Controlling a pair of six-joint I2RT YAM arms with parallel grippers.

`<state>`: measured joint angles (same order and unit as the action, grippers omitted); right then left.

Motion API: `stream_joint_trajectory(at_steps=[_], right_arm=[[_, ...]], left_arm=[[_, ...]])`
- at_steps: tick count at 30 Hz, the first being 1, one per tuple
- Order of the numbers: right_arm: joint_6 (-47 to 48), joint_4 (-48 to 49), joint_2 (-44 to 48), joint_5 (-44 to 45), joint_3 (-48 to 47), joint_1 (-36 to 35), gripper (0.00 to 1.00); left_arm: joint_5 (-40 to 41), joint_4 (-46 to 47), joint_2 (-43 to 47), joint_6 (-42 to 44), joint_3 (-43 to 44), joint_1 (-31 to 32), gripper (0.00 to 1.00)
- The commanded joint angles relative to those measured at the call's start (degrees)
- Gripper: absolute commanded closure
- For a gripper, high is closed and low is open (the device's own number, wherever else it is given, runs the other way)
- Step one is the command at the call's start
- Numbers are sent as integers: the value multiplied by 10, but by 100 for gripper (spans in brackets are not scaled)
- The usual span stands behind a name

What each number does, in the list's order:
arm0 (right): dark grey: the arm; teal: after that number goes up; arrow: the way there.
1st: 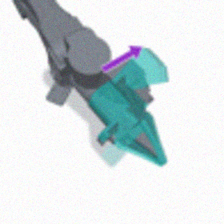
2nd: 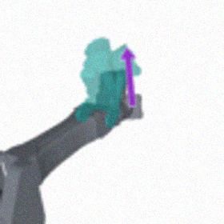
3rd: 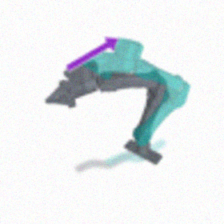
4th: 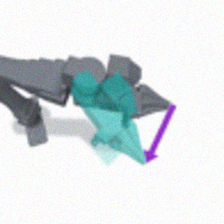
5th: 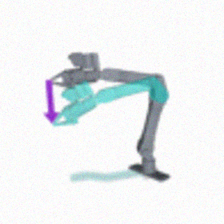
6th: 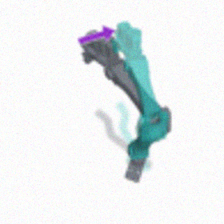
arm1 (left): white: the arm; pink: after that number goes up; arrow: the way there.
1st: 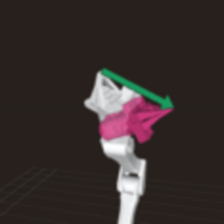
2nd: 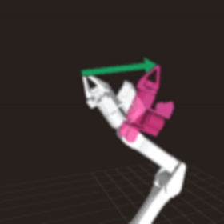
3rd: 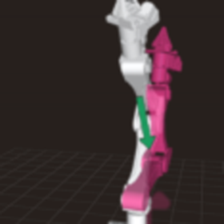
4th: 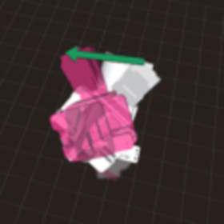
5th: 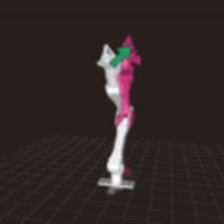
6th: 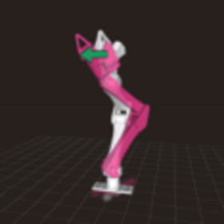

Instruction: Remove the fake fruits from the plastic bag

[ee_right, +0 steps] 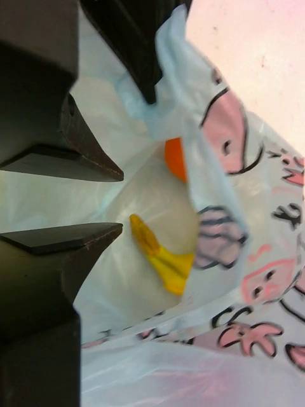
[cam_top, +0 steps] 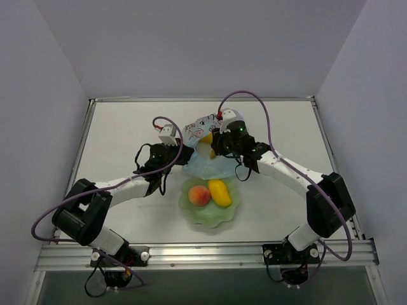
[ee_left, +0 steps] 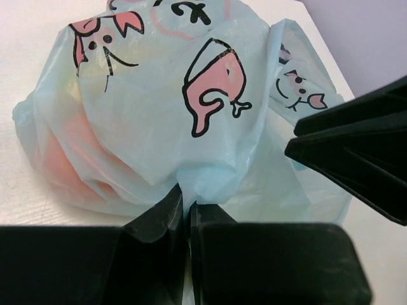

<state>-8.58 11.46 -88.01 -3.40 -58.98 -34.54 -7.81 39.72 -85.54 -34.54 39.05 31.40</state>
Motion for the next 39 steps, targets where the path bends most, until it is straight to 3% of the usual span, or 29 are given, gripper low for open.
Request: stream_joint_trajectory(at_steps=[1, 5, 10, 14, 18, 22, 24, 27, 31, 35, 39], right_arm=[[14, -21, -51, -53, -44, -3, 72], [26, 20, -95, 5, -63, 8, 73], [77, 30, -148, 19, -93, 30, 65], [103, 30, -191, 14, -125, 48, 50], [116, 30, -247, 12, -161, 57, 44], [119, 30, -285, -16, -193, 57, 32], [117, 32, -303, -21, -208, 58, 31], [108, 38, -309, -27, -216, 57, 45], [86, 84, -281, -19, -196, 55, 98], [57, 82, -230, 13, -178, 37, 100], [45, 27, -166, 101, -174, -15, 100]], left_arm=[[6, 26, 9, 13, 2, 6, 98], [5, 26, 14, 14, -1, 7, 97], [2, 26, 12, 15, 2, 9, 98], [0, 23, 6, 13, 8, 9, 98], [-3, 25, -10, 8, 15, 9, 98], [-6, 31, -26, 4, 22, 9, 98], [-4, 31, -30, 4, 23, 9, 98], [-1, 27, -29, 6, 26, 9, 98], [-1, 26, -31, 4, 29, 9, 98], [-1, 30, -27, 0, 27, 9, 98], [9, 37, -24, -16, 31, 9, 98]])
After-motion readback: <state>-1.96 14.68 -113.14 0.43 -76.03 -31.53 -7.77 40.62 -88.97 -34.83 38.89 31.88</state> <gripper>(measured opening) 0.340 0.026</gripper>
